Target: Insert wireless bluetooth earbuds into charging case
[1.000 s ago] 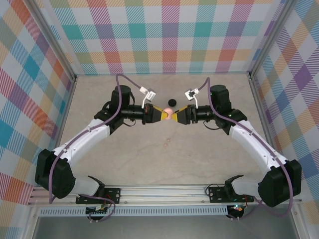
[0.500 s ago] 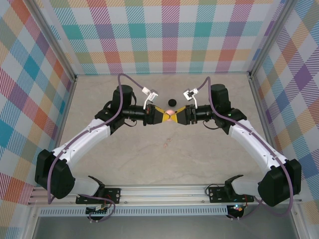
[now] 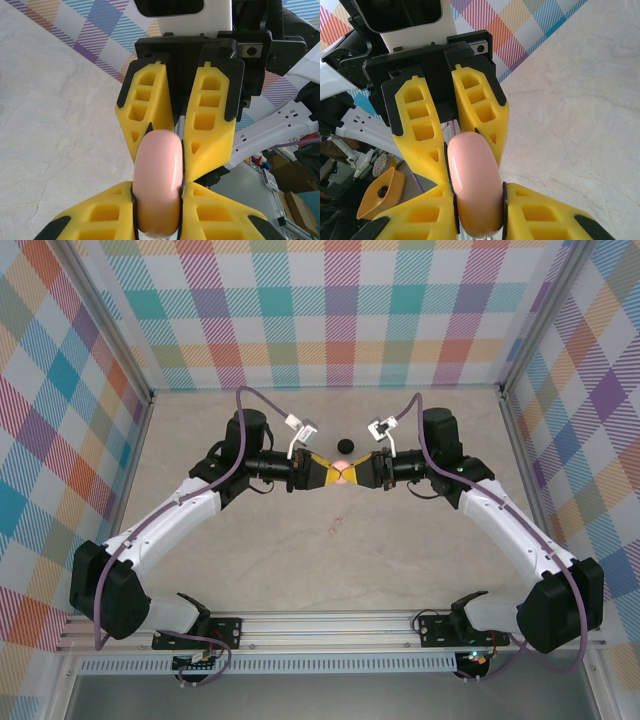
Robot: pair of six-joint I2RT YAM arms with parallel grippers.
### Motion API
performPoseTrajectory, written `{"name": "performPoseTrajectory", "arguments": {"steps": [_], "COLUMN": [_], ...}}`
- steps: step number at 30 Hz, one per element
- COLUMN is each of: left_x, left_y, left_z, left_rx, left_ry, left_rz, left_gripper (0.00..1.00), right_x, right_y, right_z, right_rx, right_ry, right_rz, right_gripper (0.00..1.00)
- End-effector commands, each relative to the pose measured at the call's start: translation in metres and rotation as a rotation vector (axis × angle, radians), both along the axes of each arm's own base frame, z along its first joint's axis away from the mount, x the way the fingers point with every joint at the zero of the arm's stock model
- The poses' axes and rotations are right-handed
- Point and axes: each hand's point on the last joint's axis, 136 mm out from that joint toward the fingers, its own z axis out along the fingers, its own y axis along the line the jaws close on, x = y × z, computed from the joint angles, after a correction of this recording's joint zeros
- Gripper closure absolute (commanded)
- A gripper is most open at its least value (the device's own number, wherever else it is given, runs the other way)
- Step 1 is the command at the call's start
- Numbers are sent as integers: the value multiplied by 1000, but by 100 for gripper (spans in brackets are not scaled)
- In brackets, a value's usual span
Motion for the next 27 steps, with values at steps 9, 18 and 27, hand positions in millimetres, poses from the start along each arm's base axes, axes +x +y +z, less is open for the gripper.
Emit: {"name": "performPoseTrajectory", "arguments": {"steps": [9,18,27], "left_x": [-16,-14,-6], "left_y": [-7,-7,-4], "left_z": [22,23,27], "left_rx": [-46,-65,-64], "left_ry": [-55,-54,-84], "left_rz": [-61,-40,25], "left_gripper": [69,60,62], "right_x": [3,3,-3], "right_y": [5,5,4], "right_z": [24,25,19], "right_rx": [58,70,60], "right_ry": [-87,-81,-66], "right_rz": [-4,0,17], "right_gripper": [79,79,78]}}
